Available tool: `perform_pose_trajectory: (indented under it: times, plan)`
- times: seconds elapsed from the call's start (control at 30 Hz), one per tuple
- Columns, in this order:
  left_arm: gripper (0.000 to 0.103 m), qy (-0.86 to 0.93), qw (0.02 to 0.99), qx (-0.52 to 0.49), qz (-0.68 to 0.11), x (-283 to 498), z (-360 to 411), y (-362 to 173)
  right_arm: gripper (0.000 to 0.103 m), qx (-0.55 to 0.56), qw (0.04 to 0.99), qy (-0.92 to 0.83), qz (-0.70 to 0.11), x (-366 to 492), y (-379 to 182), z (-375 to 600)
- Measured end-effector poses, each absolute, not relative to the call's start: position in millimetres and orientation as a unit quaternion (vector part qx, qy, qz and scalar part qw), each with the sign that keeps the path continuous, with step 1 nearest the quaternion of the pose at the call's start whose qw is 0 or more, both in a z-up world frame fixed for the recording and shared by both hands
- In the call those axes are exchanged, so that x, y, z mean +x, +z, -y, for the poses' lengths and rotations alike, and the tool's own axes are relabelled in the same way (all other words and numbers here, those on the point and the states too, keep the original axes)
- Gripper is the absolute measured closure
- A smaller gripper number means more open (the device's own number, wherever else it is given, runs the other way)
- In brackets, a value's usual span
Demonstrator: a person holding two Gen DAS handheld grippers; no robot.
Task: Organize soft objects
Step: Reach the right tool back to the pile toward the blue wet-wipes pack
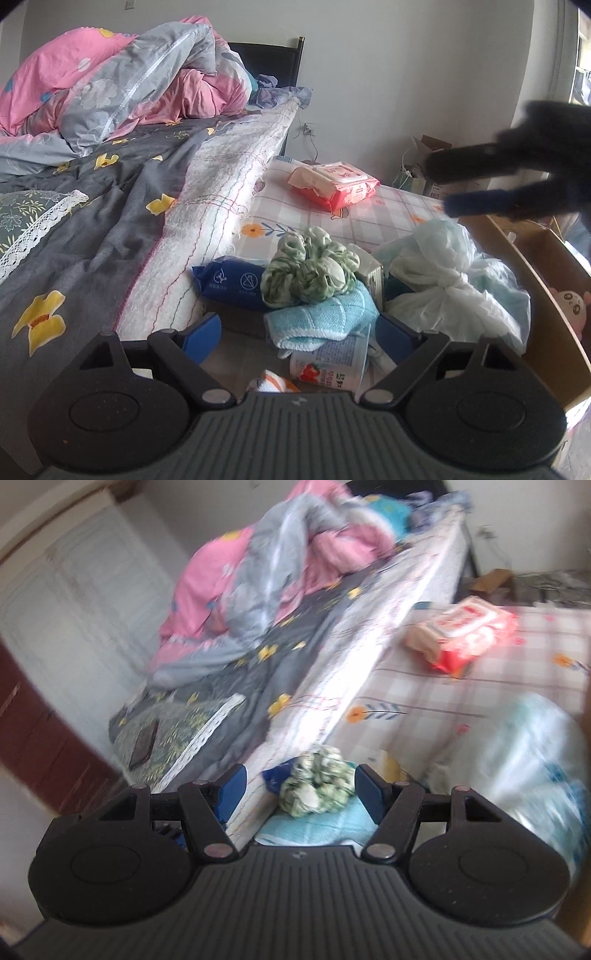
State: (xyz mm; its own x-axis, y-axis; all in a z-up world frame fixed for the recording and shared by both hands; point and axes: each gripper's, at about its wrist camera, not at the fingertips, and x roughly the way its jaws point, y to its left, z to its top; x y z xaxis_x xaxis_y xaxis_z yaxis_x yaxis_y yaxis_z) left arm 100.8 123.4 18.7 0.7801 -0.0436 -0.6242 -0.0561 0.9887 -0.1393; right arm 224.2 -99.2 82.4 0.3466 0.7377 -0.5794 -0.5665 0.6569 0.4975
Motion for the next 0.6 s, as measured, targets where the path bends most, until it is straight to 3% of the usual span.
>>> perform_pose_trajectory:
  times: [0.3, 0.33, 0.4, 0.5, 0.6]
  plan:
    - [0.029, 0.007, 0.932, -0.089, -0.35, 108.2, -138.5, 11.9, 0.04, -0.008, 0.786, 0.401, -0.47, 297.6, 26.8, 2.4]
    - [0.03, 0.01, 0.932, -0.092, -0.351, 108.3, -141.6, 11.5, 0.045, -0.007, 0.783, 0.402, -0.475, 304.1, 17.2, -1.8]
    - [0.03, 0.016, 0.931, -0.1, -0.352, 107.8, -148.5, 11.4, 0.068, 0.003, 0.766, 0.404, -0.499, 315.8, -0.4, -7.1]
    - [0.031, 0.024, 0.929, -0.108, -0.353, 107.8, -159.0, 12.6, 0.078, 0.038, 0.739, 0.416, -0.528, 321.5, -14.3, -3.8]
    - [0.031, 0.023, 0.928, -0.12, -0.353, 108.0, -169.2, 14.5, 0.081, 0.053, 0.721, 0.434, -0.537, 312.1, -10.1, 4.8]
